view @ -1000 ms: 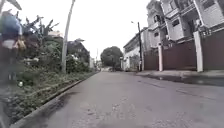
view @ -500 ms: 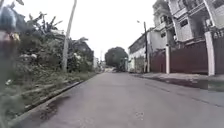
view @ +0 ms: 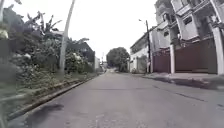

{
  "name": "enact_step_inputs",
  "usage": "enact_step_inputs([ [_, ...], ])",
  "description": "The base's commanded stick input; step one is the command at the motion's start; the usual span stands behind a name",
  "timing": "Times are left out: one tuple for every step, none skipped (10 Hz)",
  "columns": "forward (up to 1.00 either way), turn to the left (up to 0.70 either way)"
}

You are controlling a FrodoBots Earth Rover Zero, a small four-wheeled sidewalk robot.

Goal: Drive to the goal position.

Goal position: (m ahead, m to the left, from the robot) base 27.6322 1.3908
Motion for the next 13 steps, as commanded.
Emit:
enact_step_inputs([
  [1.00, 0.00],
  [1.00, 0.00],
  [1.00, 0.00],
  [1.00, -0.09],
  [1.00, -0.16],
  [1.00, -0.17],
  [1.00, -0.04],
  [1.00, 0.00],
  [1.00, 0.00],
  [1.00, 0.00],
  [1.00, 0.00],
  [1.00, 0.00],
  [1.00, 0.00],
])
